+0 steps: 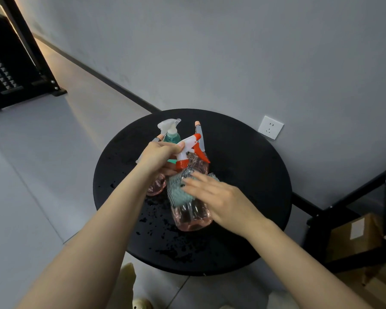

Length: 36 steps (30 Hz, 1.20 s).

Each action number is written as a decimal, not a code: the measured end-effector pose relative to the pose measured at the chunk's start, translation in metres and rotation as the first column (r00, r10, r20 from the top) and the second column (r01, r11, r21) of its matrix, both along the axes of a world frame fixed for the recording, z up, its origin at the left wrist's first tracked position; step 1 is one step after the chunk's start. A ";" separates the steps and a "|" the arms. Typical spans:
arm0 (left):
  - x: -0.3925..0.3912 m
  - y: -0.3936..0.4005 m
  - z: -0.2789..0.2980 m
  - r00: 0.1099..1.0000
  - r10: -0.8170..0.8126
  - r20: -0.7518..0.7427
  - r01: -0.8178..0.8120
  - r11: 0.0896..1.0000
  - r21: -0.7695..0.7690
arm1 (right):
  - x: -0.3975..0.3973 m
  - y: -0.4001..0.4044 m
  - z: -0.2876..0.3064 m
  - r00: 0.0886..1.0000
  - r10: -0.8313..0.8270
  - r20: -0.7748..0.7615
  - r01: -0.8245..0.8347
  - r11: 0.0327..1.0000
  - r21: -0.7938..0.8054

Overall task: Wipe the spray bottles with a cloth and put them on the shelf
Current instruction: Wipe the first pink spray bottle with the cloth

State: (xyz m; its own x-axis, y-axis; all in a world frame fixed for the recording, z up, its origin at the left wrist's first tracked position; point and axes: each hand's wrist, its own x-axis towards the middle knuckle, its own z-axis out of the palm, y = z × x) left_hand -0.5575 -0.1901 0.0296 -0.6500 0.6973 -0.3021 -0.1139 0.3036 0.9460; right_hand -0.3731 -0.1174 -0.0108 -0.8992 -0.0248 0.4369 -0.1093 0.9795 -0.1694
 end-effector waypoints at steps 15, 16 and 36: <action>-0.004 -0.010 -0.005 0.999 0.013 0.042 -0.013 1.000 0.004 | 0.032 -0.021 -0.021 0.966 0.230 0.120 -0.247 0.957 0.150; -0.007 -0.010 -0.005 0.999 0.012 0.037 -0.012 1.000 0.003 | 0.034 -0.021 -0.022 0.962 0.244 0.125 -0.263 0.950 0.166; 0.001 -0.002 0.024 0.990 -0.143 0.018 0.141 0.985 0.102 | 0.014 -0.011 0.026 0.997 0.012 -0.070 -0.030 0.966 -0.257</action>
State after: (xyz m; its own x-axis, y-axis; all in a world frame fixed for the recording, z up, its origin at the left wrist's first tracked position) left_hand -0.5568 -0.1918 0.0532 -0.5352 0.8096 -0.2409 -0.1006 0.2221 0.9698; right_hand -0.3595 -0.1286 0.0154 -0.8681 0.0776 0.4902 -0.1493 0.9011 -0.4071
